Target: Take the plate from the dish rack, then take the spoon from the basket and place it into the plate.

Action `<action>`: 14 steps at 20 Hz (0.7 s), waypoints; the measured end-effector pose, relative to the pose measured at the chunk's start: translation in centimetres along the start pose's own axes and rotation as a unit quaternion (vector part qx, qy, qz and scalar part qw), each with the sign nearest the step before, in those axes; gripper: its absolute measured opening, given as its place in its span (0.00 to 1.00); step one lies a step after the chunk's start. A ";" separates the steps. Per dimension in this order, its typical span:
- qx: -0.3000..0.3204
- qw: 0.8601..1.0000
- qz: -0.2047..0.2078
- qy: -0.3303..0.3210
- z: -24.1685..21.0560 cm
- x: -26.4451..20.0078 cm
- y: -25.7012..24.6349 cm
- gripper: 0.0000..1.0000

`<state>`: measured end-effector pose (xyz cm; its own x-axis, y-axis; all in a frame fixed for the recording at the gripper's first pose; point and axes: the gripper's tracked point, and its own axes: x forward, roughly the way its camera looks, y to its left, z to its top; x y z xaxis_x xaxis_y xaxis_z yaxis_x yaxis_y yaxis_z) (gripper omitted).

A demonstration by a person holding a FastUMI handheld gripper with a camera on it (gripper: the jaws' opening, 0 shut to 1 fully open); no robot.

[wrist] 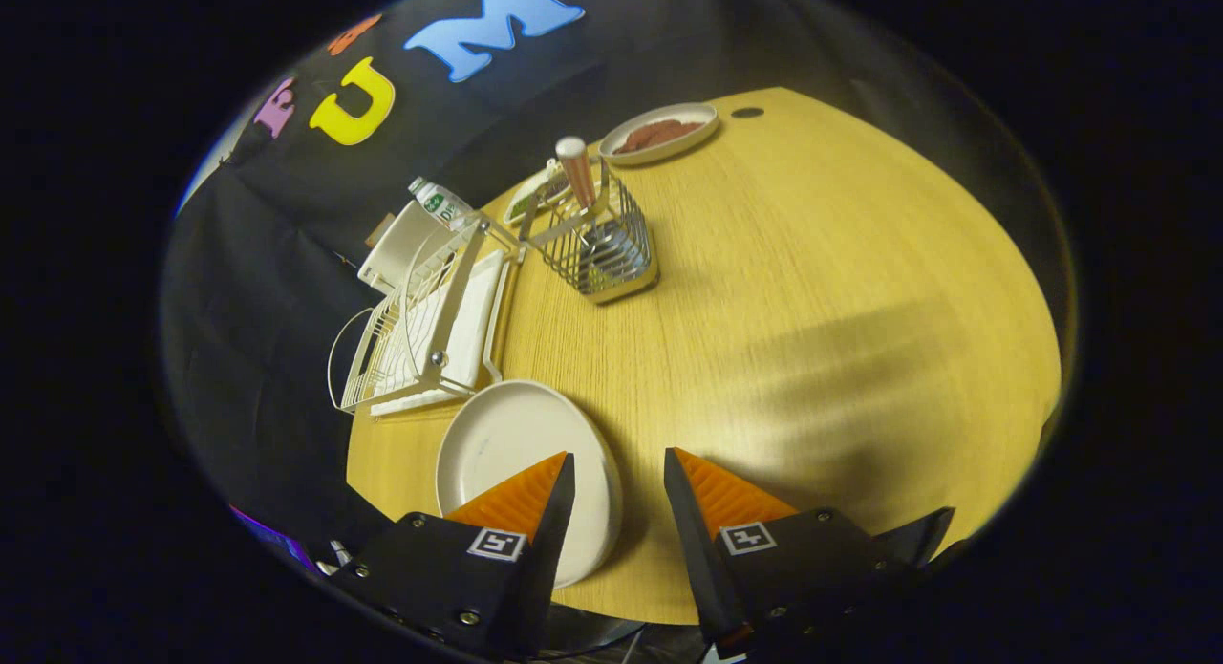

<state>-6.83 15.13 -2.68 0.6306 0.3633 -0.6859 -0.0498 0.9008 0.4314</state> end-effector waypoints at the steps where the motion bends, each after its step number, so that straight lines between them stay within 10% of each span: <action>1: -0.019 0.999 -0.009 -0.026 1.4 -1.1 -0.3 0.59; 14: -0.194 0.934 -0.012 -0.300 14.9 -8.1 4.1 0.59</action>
<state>-0.61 12.41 13.34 0.9495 0.2485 -0.1914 -0.2341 0.9675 0.0953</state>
